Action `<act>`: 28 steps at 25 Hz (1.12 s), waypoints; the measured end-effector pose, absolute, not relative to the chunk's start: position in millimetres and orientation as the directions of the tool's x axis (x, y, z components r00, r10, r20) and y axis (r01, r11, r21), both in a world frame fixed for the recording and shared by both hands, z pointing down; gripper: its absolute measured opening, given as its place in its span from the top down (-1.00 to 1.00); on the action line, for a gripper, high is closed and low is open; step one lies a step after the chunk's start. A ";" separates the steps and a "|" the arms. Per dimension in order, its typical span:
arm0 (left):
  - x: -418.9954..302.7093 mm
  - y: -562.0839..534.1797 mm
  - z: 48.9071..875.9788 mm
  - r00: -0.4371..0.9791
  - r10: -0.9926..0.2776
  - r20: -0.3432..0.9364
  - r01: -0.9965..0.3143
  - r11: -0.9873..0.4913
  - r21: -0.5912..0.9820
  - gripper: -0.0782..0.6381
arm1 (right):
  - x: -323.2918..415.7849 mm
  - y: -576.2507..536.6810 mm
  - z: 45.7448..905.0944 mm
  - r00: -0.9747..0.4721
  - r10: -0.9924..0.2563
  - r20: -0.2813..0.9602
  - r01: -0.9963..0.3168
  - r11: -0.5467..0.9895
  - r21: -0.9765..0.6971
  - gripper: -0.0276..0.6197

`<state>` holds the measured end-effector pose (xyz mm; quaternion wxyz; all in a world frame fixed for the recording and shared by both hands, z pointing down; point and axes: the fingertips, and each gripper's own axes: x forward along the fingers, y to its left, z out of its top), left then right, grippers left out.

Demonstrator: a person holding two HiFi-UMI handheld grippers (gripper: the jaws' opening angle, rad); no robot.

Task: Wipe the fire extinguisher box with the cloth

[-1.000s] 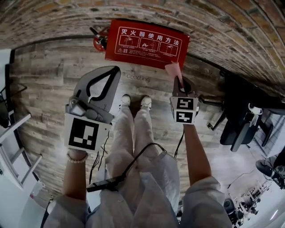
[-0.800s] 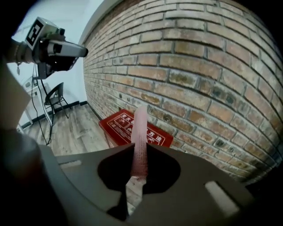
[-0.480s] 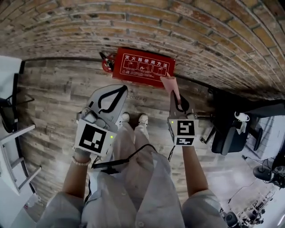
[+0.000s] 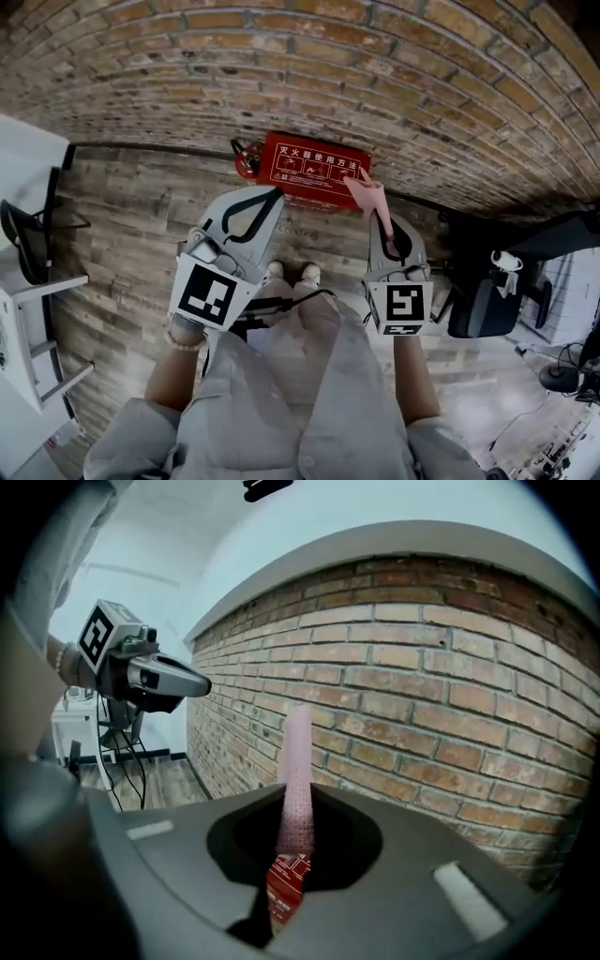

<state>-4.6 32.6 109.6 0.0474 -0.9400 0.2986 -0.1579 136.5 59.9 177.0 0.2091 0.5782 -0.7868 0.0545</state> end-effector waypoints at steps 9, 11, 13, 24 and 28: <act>-2.1 49.0 93.1 0.785 -0.570 0.244 -0.538 -0.822 -0.187 0.79 | 118.4 70.1 140.4 -0.291 -0.898 0.331 -0.920 0.357 0.160 0.86; -2.2 49.5 91.6 0.786 -0.571 0.238 -0.541 -0.821 -0.184 0.79 | 116.5 69.7 135.4 -0.298 -0.901 0.316 -0.920 0.359 0.158 0.86; -3.4 49.9 91.3 0.784 -0.573 0.238 -0.542 -0.819 -0.188 0.79 | 116.7 70.7 134.9 -0.296 -0.902 0.314 -0.922 0.356 0.153 0.86; -7.9 50.9 94.9 0.773 -0.584 0.246 -0.560 -0.811 -0.167 0.79 | 115.2 70.4 133.0 -0.290 -0.907 0.304 -0.930 0.342 0.132 0.86; -5.7 52.1 97.2 0.775 -0.581 0.249 -0.558 -0.814 -0.165 0.79 | 113.7 71.4 138.8 -0.295 -0.902 0.316 -0.928 0.349 0.129 0.86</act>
